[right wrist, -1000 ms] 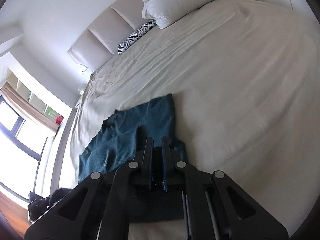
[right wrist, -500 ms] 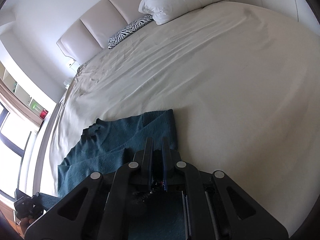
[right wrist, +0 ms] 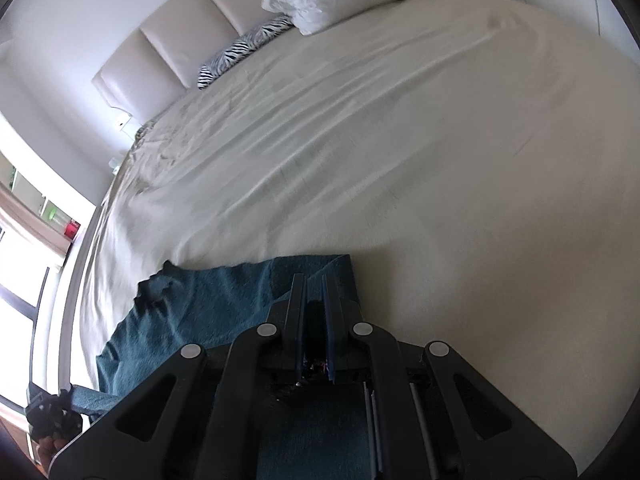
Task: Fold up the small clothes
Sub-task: 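Lift the hem with both grippers and fold it toward the collar, then open both grippers and release the folded sweater onto the bed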
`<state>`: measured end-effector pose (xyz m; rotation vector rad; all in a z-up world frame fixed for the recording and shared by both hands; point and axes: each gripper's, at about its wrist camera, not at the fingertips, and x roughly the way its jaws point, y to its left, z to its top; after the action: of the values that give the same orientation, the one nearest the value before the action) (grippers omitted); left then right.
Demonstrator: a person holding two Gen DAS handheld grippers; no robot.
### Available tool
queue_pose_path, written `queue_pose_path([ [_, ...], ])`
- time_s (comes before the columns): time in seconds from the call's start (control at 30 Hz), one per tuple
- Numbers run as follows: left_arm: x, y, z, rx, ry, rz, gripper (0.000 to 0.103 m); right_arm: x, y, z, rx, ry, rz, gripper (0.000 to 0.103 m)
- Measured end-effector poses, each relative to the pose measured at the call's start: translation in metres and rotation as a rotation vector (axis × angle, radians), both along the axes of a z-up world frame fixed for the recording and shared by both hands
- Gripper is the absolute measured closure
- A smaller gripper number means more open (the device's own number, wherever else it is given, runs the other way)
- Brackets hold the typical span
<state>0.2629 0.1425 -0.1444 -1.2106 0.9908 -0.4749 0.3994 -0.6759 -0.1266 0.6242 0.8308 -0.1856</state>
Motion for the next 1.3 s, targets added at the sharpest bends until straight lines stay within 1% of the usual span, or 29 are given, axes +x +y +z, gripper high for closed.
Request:
queue_pose_path([
  [0.13, 0.014, 0.002, -0.018, 0.004, 0.049, 0.028, 0.097, 0.015, -0.008, -0.017, 0.017, 0.024, -0.041, 0.096],
  [0.23, 0.017, 0.002, -0.026, 0.013, 0.059, 0.033, 0.096, 0.024, -0.013, -0.026, 0.016, 0.037, -0.053, 0.096],
  [0.27, 0.017, 0.002, -0.027, 0.019, 0.059, 0.034, 0.092, 0.026, -0.014, -0.029, 0.021, 0.039, -0.056, 0.096],
  [0.3, 0.017, 0.002, -0.027, 0.03, 0.06, 0.034, 0.084, 0.027, -0.016, -0.032, 0.031, 0.043, -0.06, 0.095],
  [0.33, 0.017, 0.003, -0.028, 0.029, 0.06, 0.038, 0.063, 0.028, -0.018, -0.035, 0.043, 0.05, -0.063, 0.095],
  [0.37, 0.016, 0.004, -0.027, 0.013, 0.052, 0.043, 0.053, 0.028, -0.02, -0.038, 0.06, 0.056, -0.063, 0.095],
  [0.4, 0.016, 0.006, -0.026, -0.008, 0.042, 0.049, 0.05, 0.027, -0.022, -0.041, 0.073, 0.061, -0.065, 0.095],
  [0.47, 0.015, 0.009, -0.02, -0.005, 0.03, 0.056, 0.035, 0.022, -0.021, -0.043, 0.067, 0.06, -0.061, 0.095],
  [0.53, 0.013, 0.014, -0.012, 0.017, 0.019, 0.067, 0.028, 0.016, -0.018, -0.042, 0.041, 0.063, -0.049, 0.095],
  [0.57, 0.009, 0.017, -0.007, 0.033, 0.004, 0.071, 0.026, 0.012, -0.016, -0.04, 0.033, 0.06, -0.043, 0.095],
  [0.63, 0.0, 0.018, 0.001, 0.079, -0.016, 0.056, 0.026, 0.002, -0.013, -0.036, 0.018, 0.052, -0.032, 0.095],
  [0.7, -0.011, 0.015, 0.005, 0.157, -0.023, 0.022, 0.026, -0.008, -0.007, -0.028, -0.009, 0.043, -0.01, 0.092],
  [0.73, -0.018, 0.012, 0.006, 0.202, -0.024, 0.0, 0.026, -0.014, -0.002, -0.024, -0.031, 0.038, 0.006, 0.085],
  [0.77, -0.024, 0.009, 0.005, 0.23, -0.025, -0.016, 0.026, -0.02, 0.002, -0.02, -0.054, 0.033, 0.023, 0.078],
  [0.8, -0.032, 0.007, 0.005, 0.264, -0.024, -0.036, 0.026, -0.028, 0.007, -0.014, -0.071, 0.031, 0.037, 0.072],
  [0.87, -0.047, 0.002, 0.006, 0.349, -0.043, -0.068, 0.027, -0.042, 0.02, -0.006, -0.099, 0.021, 0.076, 0.031],
  [0.9, -0.053, 0.0, 0.006, 0.387, -0.057, -0.083, 0.027, -0.051, 0.027, -0.001, -0.11, 0.002, 0.094, 0.027],
  [0.97, -0.062, -0.007, 0.008, 0.469, -0.081, -0.115, 0.027, -0.067, 0.041, 0.006, -0.152, -0.024, 0.131, 0.027],
  [1.03, -0.07, -0.016, 0.013, 0.557, -0.106, -0.133, 0.027, -0.076, 0.055, 0.007, -0.185, -0.004, 0.183, 0.027],
  [1.1, -0.077, -0.023, 0.014, 0.628, -0.127, -0.153, 0.027, -0.085, 0.065, 0.004, -0.199, 0.008, 0.222, 0.027],
  [1.2, -0.079, -0.03, 0.006, 0.654, -0.13, -0.186, 0.029, -0.091, 0.067, -0.009, -0.236, 0.058, 0.22, 0.027],
  [1.3, -0.077, -0.033, 0.003, 0.685, -0.122, -0.204, 0.029, -0.088, 0.055, -0.035, -0.238, 0.191, 0.169, 0.027],
])
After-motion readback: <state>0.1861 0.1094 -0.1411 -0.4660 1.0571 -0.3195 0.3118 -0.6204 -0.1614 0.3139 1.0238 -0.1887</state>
